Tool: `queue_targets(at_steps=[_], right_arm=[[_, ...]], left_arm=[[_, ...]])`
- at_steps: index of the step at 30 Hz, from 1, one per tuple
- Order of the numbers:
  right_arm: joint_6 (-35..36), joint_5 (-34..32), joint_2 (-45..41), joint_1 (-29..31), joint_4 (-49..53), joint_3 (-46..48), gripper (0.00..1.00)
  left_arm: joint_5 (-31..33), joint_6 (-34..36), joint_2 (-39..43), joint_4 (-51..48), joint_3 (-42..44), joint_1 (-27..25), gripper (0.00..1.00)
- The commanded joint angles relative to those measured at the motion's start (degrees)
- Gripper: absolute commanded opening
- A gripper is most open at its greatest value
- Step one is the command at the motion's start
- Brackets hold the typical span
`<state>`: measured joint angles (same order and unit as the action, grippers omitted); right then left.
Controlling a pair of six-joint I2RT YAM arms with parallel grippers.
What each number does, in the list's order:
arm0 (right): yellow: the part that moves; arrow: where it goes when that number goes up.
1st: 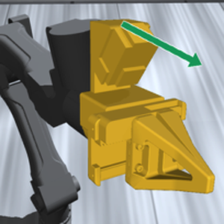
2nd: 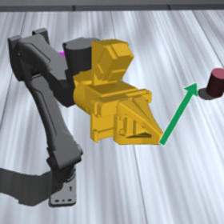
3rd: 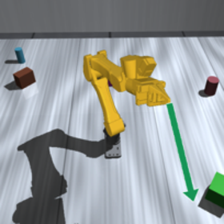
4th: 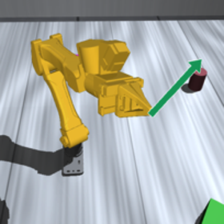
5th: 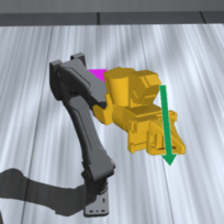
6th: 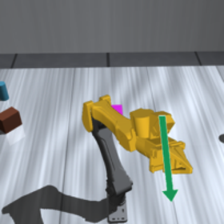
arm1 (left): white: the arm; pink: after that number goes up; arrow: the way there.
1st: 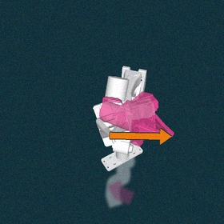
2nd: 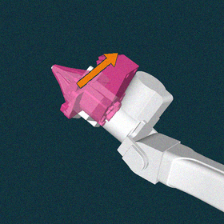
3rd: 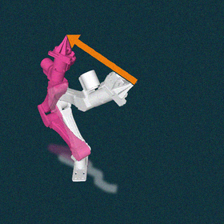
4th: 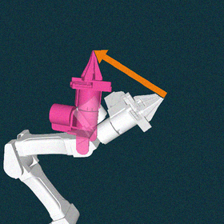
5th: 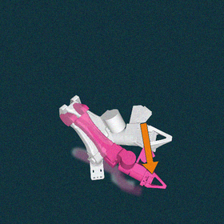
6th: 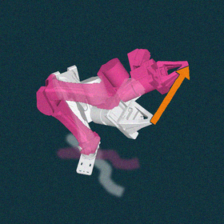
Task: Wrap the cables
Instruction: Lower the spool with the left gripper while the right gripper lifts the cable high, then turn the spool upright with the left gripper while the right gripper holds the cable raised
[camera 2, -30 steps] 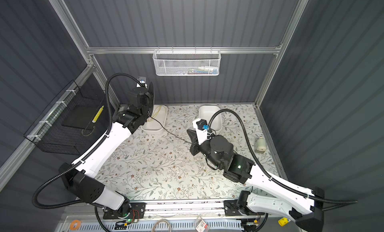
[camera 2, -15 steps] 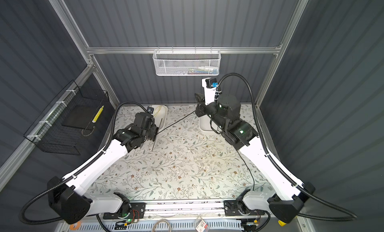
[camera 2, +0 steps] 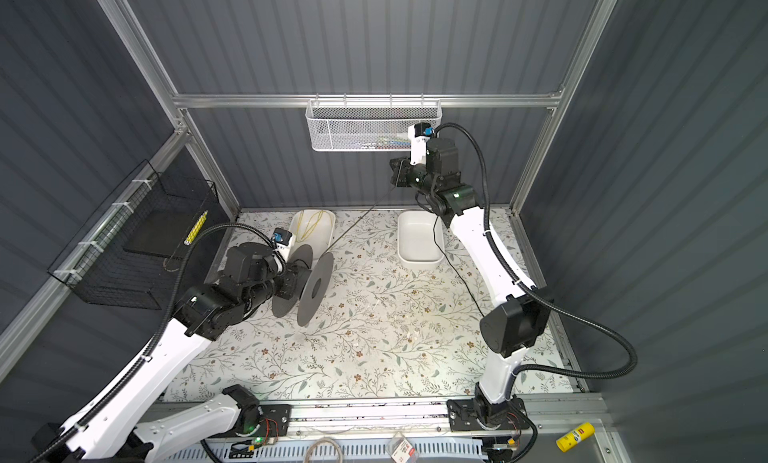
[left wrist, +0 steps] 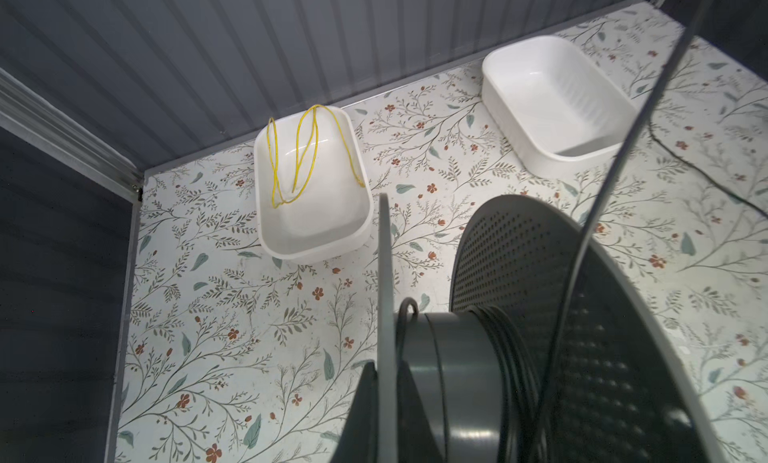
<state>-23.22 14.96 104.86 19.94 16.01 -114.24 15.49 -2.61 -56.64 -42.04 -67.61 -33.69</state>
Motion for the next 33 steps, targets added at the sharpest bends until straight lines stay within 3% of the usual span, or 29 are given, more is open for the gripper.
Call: queue_targets(at_steps=[1, 5, 7, 10, 20, 23, 27, 33], right_arm=[[-7.1, -2.75, -2.09, -7.03, -12.48, 3.99, 0.0], [-14.44, -0.62, -4.42, -12.2, -22.51, 10.78, 0.09], [-14.77, -0.14, -4.23, -14.39, -21.97, 9.43, 0.16], [-16.67, 0.59, -2.98, -17.88, -21.37, 7.71, 0.17], [-16.72, 3.15, 3.01, -24.82, -15.28, 0.21, 0.09], [-15.7, 3.68, 6.21, -24.49, -12.45, -3.61, 0.0], [-13.45, 3.7, 9.5, -22.61, -9.57, -6.99, 0.0], [-12.69, 2.26, 8.62, -20.66, -10.2, -3.88, 0.0]], left_arm=[[-0.31, -1.26, 3.72, -13.26, -2.04, 0.65, 0.0], [1.38, -2.6, 7.13, -15.27, -1.08, 0.65, 0.0], [-0.14, -3.55, 9.04, -15.56, -0.69, 0.65, 0.0], [-0.39, -4.29, 10.73, -15.7, -1.61, 0.65, 0.0], [2.01, -4.51, 11.12, -22.71, -9.88, 0.65, 0.0], [-0.45, -5.53, 10.42, -23.51, -16.81, 0.65, 0.0], [-2.94, -5.24, 7.38, -24.18, -24.35, 0.66, 0.0], [-7.78, -4.6, 3.67, -21.64, -29.75, 0.65, 0.0]])
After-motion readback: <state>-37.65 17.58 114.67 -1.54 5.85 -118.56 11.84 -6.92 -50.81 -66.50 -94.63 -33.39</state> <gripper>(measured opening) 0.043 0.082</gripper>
